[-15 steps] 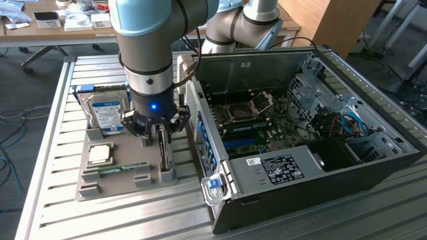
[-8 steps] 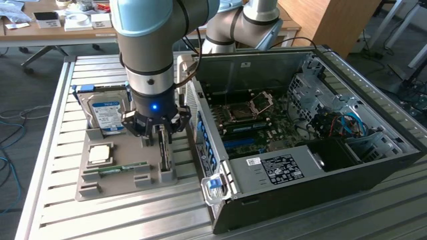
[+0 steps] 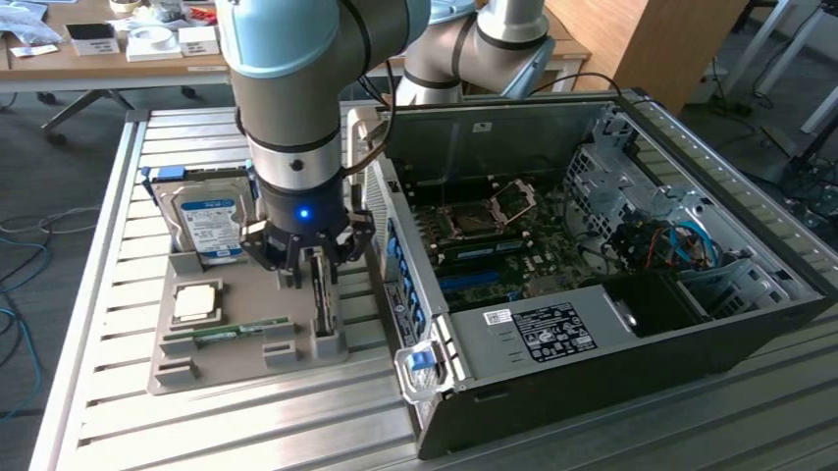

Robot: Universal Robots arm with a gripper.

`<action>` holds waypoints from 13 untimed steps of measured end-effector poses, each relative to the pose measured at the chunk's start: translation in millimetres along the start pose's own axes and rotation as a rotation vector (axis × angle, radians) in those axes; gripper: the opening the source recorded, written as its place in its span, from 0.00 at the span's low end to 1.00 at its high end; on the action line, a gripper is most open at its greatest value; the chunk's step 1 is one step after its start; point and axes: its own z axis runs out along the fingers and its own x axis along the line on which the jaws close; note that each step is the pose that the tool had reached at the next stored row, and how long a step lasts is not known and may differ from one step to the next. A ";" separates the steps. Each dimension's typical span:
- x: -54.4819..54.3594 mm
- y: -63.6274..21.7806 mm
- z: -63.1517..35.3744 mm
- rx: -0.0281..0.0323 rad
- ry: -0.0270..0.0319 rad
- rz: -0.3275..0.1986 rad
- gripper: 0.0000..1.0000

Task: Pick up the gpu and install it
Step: 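Pick up the gpu and move the gpu toward the slot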

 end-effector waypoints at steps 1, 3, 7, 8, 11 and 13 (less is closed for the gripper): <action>0.0 -0.1 0.3 0.0002 0.0001 0.000 0.47; 0.0 -0.1 0.3 0.0003 0.0002 0.000 0.47; -0.1 0.0 0.6 -0.0002 -0.0001 0.000 0.47; -0.4 0.0 0.7 -0.0003 -0.0002 0.000 0.47; -1.4 0.1 0.6 0.0000 0.0000 0.000 0.47; -1.5 0.1 0.7 0.0001 0.0001 0.000 0.47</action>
